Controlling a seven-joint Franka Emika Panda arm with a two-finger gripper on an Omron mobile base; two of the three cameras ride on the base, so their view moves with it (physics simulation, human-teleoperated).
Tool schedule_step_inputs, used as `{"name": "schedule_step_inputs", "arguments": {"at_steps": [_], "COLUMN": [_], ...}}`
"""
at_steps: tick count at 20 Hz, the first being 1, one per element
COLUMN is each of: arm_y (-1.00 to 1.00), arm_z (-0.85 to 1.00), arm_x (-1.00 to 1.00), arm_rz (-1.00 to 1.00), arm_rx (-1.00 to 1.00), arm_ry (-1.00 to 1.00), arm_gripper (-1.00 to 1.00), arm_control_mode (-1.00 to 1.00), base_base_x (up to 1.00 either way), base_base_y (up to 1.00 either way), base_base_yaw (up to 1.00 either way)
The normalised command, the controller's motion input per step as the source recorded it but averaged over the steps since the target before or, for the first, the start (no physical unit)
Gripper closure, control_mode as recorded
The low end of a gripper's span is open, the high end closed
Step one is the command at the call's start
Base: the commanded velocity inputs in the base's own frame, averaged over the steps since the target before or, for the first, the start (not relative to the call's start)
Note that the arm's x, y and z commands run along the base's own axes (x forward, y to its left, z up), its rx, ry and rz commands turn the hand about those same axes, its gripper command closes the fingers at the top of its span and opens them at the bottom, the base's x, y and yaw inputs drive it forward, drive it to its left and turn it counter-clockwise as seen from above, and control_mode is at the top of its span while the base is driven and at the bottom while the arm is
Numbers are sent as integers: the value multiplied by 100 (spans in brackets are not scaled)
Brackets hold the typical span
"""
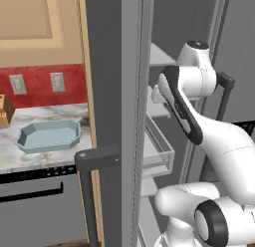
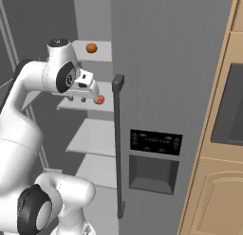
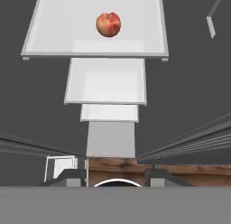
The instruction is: Pick the tangerine and peach from the fridge and place them inside the tupperware on the counter.
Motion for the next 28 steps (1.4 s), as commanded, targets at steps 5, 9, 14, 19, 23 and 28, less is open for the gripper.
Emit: {"name": "schedule_step_inputs", "arguments": {"at_steps": [5,9,14,19,23,28], "arm_y": [0,0,0,2,6,15], "arm_z": [0,0,-5,-14,-22,-20], "arm_x": [-12,15,25,27,0,15], "arm_rz": [0,-3,-6,0,3,0], "arm_rx": [0,0,0,0,0,0], "arm_ry": [-23,0,0,0,5,1], "arm_gripper": [-100,-100,-100,-100,-100,-100], "arm_control_mode": [-100,-100,-100,-100,-100,-100], "base_base_x": [0,0,0,0,0,0], "base_base_y": [0,0,0,0,0,0], "base_base_yaw": [0,0,0,0,0,0]}}
